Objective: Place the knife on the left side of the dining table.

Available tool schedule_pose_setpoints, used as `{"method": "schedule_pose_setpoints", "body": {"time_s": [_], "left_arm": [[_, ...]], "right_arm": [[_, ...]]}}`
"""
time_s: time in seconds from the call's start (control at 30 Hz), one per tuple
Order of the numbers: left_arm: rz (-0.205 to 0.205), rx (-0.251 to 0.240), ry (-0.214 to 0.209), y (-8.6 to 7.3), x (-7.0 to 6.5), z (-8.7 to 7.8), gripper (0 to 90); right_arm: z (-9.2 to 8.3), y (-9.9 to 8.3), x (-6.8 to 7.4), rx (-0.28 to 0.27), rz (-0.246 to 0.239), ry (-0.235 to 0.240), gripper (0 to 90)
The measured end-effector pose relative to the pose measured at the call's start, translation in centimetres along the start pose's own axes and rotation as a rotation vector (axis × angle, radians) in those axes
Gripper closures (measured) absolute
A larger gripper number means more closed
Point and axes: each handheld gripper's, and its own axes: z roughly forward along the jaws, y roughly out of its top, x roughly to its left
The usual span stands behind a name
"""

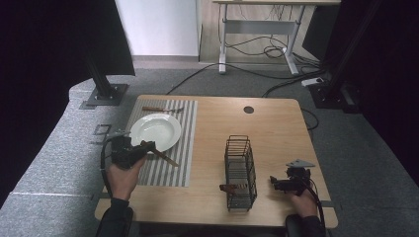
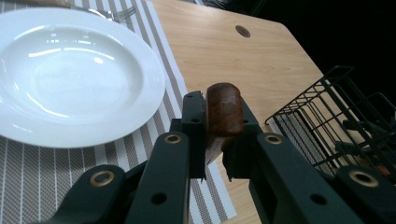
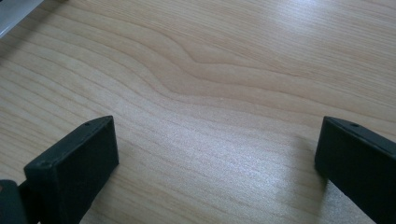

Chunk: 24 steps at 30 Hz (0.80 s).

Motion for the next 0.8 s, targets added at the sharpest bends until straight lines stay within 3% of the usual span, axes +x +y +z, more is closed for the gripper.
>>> {"method": "schedule_pose_setpoints", "body": {"time_s": [0.33, 0.63, 0.8], "left_arm": [[-0.024, 0.024, 0.004, -0.8, 0.6, 1.0, 80.0], [-0.037, 0.007, 0.005, -1.2, 1.3, 1.1, 79.8], [-0.018, -0.011, 0.043, -1.4, 1.7, 1.2, 77.1]], "right_arm": [[0.0, 0.0, 0.0, 0.0, 0.0, 0.0, 0.0], [0.0, 0.0, 0.0, 0.0, 0.0, 0.0, 0.0], [0.0, 0.0, 0.0, 0.0, 0.0, 0.0, 0.0]]}}
